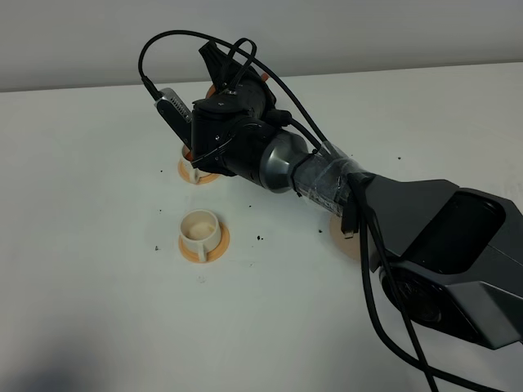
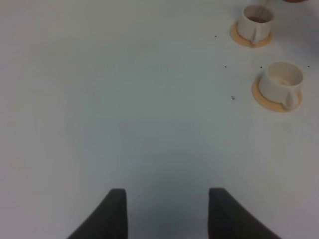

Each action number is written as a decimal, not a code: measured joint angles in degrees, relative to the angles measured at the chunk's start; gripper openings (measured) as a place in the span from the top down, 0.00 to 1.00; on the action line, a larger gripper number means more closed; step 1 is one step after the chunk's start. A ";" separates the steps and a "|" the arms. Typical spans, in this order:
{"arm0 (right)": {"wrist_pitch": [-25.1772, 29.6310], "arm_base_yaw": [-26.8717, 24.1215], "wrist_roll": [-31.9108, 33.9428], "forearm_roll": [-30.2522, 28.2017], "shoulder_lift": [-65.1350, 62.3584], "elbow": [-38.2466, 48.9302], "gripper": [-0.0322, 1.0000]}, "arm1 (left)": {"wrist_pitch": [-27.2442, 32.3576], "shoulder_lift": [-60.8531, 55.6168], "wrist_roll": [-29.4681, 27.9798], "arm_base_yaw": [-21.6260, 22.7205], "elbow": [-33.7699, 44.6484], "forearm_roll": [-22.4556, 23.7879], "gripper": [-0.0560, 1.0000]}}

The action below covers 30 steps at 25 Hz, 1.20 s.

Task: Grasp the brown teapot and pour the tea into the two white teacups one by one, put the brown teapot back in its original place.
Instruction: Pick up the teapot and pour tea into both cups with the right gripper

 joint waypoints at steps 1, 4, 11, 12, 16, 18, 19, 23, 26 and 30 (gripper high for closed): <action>-0.05 0.00 -0.17 0.00 0.00 0.00 0.86 | 0.00 0.00 0.00 0.00 0.00 0.00 0.58; -0.12 0.00 -0.37 0.00 0.00 0.00 0.86 | 0.00 0.00 0.00 0.00 0.00 0.00 0.58; -0.54 0.00 -0.46 -0.76 0.00 0.00 0.86 | 0.00 0.00 0.00 0.00 0.00 0.00 0.58; -0.54 0.00 -0.46 -0.92 0.00 0.00 0.86 | 0.00 0.00 0.00 0.00 0.00 0.00 0.58; -0.54 0.00 -0.56 -1.30 0.00 0.00 0.86 | 0.00 0.00 -0.06 0.00 0.00 0.00 0.58; -0.54 0.00 -0.56 -1.30 0.00 0.00 0.86 | 0.00 0.00 -0.06 0.00 0.00 0.00 0.58; -0.54 0.00 -0.56 -1.30 0.00 0.00 0.86 | 0.00 0.00 -0.06 0.00 0.00 0.00 0.58; -0.49 0.00 -0.58 -1.30 0.00 0.00 0.86 | 0.00 0.00 -0.06 0.00 0.00 0.00 0.58; -0.49 0.00 -0.58 -1.30 0.00 0.00 0.86 | 0.00 0.00 -0.06 0.00 0.00 0.00 0.58; -0.49 0.00 -0.58 -1.30 0.00 0.00 0.86 | 0.00 0.00 -0.06 0.00 0.00 0.00 0.58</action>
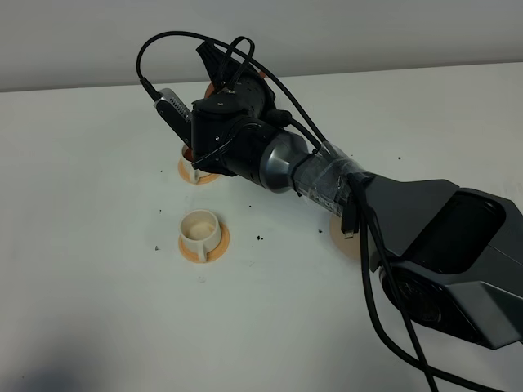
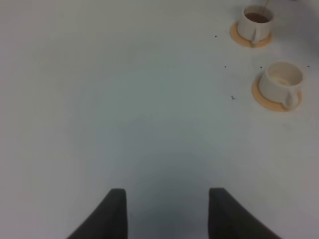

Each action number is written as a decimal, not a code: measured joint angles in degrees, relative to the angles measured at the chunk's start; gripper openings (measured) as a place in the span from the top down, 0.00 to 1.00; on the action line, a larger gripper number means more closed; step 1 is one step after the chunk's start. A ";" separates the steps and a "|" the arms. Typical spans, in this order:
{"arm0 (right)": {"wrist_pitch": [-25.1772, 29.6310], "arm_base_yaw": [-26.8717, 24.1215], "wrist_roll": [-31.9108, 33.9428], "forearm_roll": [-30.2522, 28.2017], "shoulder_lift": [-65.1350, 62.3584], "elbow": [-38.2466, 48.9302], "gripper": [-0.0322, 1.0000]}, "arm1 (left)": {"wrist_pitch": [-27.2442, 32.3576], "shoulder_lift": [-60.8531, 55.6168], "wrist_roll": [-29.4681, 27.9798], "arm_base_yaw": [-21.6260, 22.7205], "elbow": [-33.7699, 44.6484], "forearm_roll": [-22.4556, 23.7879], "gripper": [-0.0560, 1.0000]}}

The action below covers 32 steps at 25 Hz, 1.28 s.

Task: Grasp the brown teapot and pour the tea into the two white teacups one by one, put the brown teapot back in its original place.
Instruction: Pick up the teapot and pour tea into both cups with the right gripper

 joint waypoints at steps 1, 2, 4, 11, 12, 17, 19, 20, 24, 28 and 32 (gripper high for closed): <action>0.00 0.00 0.00 0.00 0.00 0.00 0.86 | 0.00 0.00 0.00 0.00 0.00 0.00 0.58; 0.00 0.00 0.00 0.00 0.00 0.00 0.86 | 0.00 0.00 0.00 0.00 0.00 0.00 0.58; 0.00 0.00 0.00 0.00 0.00 0.00 0.86 | 0.00 0.00 0.00 0.00 0.00 0.00 0.58; 0.22 0.00 0.48 0.00 0.00 0.00 0.86 | 0.00 0.00 0.00 0.00 0.00 0.00 0.58; 0.53 0.00 0.78 0.32 0.00 0.00 0.86 | 0.00 0.00 0.00 0.00 0.00 0.00 0.58; 1.74 0.00 1.59 4.14 0.00 0.00 0.86 | 0.00 0.00 0.00 0.00 0.00 0.00 0.58; 2.62 0.00 2.09 5.08 0.00 0.00 0.86 | 0.00 0.00 0.00 0.00 0.00 0.00 0.58; 2.89 0.00 2.37 5.64 0.00 0.00 0.86 | 0.00 0.00 0.00 0.00 0.00 0.00 0.58; 3.90 0.00 3.67 7.99 0.00 0.00 0.86 | 0.00 0.00 0.00 0.00 0.00 0.00 0.58; 4.86 0.00 6.03 8.91 0.00 0.00 0.86 | 0.00 0.00 0.07 0.00 0.00 0.00 0.58; 6.55 0.00 7.02 12.58 0.00 -2.21 0.86 | 0.00 0.00 0.07 0.00 0.00 0.00 0.58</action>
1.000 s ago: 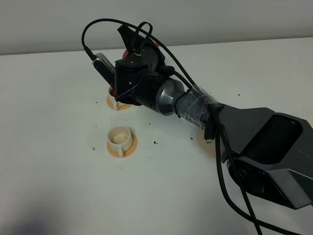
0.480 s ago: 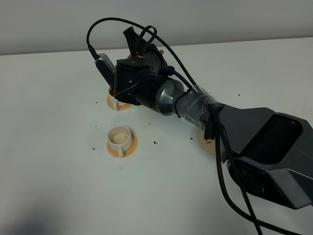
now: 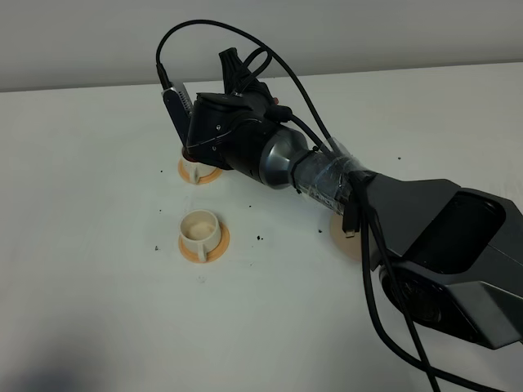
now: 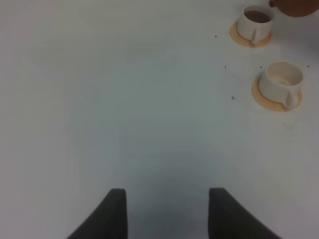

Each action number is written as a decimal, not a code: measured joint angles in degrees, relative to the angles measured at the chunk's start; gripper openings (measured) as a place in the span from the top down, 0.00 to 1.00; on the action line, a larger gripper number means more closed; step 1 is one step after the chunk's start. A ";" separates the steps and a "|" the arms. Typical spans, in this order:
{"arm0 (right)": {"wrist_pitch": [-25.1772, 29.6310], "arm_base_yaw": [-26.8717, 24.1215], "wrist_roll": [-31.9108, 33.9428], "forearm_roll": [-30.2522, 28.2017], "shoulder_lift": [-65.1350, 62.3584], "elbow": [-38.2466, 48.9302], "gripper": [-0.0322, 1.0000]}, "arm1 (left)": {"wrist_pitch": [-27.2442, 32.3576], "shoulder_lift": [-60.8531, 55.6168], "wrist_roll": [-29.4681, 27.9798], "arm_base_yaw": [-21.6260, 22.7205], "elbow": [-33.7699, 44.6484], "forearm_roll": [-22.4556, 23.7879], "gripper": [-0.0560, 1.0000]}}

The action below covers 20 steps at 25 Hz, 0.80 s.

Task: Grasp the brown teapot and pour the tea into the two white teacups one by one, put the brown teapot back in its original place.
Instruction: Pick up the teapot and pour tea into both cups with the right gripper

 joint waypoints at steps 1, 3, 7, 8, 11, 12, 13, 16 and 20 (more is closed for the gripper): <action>0.80 0.00 0.02 1.09 0.00 -0.98 0.86 | 0.00 0.00 0.00 0.00 0.00 0.00 0.58; 2.58 -0.05 0.08 2.92 0.00 -2.82 0.86 | 0.00 0.00 0.00 0.00 0.00 0.00 0.58; 7.50 -0.82 -0.18 7.87 0.00 -6.31 0.86 | 0.00 0.00 0.00 0.00 0.00 0.00 0.58; 8.96 -1.28 -0.59 9.86 0.00 -7.11 0.86 | 0.00 0.00 0.00 0.00 0.00 0.00 0.58; 12.26 -2.64 -1.90 15.74 0.00 -9.10 0.86 | 0.00 0.00 0.00 0.00 0.00 0.00 0.58; 12.60 -3.16 -2.14 17.67 0.00 -9.43 0.86 | 0.00 0.00 0.00 0.00 0.00 0.00 0.58; 12.71 -3.60 -2.36 19.53 0.00 -9.63 0.86 | 0.00 0.00 0.00 0.00 0.00 0.00 0.58; 12.76 -5.11 -2.43 25.18 0.00 -9.77 0.86 | 0.00 0.00 -0.05 0.00 0.00 0.00 0.58; 12.89 -6.93 -2.57 31.53 0.00 -9.77 0.86 | 0.00 0.00 -0.05 0.00 0.00 0.00 0.58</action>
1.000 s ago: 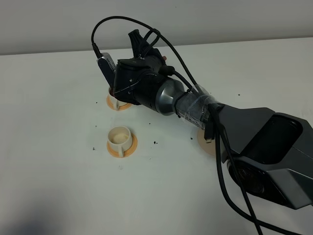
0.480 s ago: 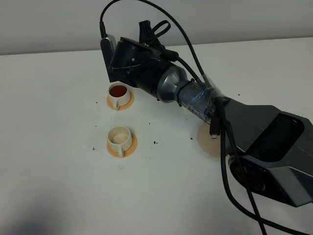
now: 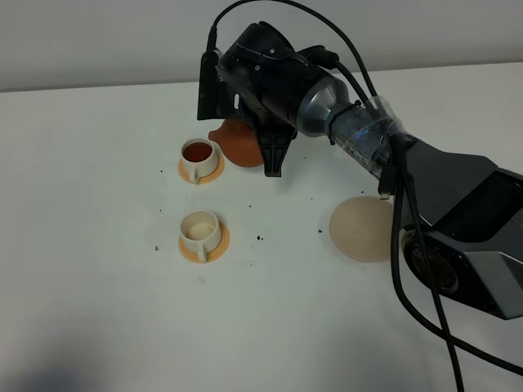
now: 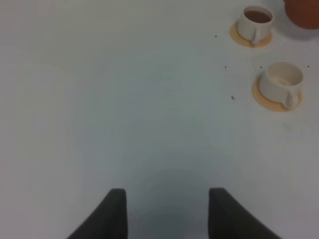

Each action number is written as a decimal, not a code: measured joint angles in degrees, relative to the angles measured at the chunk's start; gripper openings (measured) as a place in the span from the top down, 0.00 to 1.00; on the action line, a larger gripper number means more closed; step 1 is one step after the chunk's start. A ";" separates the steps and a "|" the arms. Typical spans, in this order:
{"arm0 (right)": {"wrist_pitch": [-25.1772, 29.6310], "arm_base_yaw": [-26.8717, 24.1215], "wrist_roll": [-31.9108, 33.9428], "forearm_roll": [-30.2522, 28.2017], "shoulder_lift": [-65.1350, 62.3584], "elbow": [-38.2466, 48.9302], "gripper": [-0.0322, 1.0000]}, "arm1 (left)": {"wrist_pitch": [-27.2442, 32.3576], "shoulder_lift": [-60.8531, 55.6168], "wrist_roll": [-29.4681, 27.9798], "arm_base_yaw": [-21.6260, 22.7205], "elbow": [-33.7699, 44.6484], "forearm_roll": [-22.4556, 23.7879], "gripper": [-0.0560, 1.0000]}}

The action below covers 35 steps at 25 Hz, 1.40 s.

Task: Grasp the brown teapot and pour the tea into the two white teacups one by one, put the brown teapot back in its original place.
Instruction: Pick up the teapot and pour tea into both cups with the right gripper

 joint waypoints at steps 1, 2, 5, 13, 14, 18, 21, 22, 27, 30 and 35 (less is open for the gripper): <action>0.10 -0.40 0.00 1.33 0.00 0.00 0.86 | 0.00 0.00 0.00 0.00 0.00 0.00 0.58; 0.14 -0.67 0.00 2.43 0.00 0.00 0.86 | 0.00 0.00 0.00 0.00 0.00 0.00 0.58; 0.26 -1.20 0.27 5.43 0.00 0.00 0.86 | 0.00 0.00 0.00 0.00 0.00 0.00 0.58; 0.26 -2.41 9.73 9.23 0.00 0.00 0.86 | 0.00 0.00 0.00 0.00 0.00 0.00 0.58; 0.28 -2.70 11.58 9.48 0.00 0.00 0.86 | 0.00 0.00 0.00 0.00 0.00 0.00 0.58; 0.28 -3.19 17.25 9.77 0.00 0.00 0.86 | 0.00 0.00 0.00 0.00 0.00 0.00 0.58; 0.28 -3.19 19.38 9.89 0.00 0.00 0.86 | 0.00 0.00 0.00 0.00 0.00 0.00 0.58; 0.28 -3.19 20.16 10.03 0.00 0.00 0.86 | 0.00 0.00 0.00 0.00 0.00 0.00 0.58; 0.28 -3.19 22.67 11.73 0.00 0.19 0.86 | 0.00 0.00 0.00 0.00 0.00 0.00 0.58; 0.28 -3.19 23.94 12.32 0.00 0.80 0.86 | 0.00 0.00 0.00 0.00 0.00 0.00 0.58; 0.38 -3.19 24.93 12.51 -0.29 1.05 0.86 | 0.00 0.00 0.00 0.00 0.00 0.00 0.58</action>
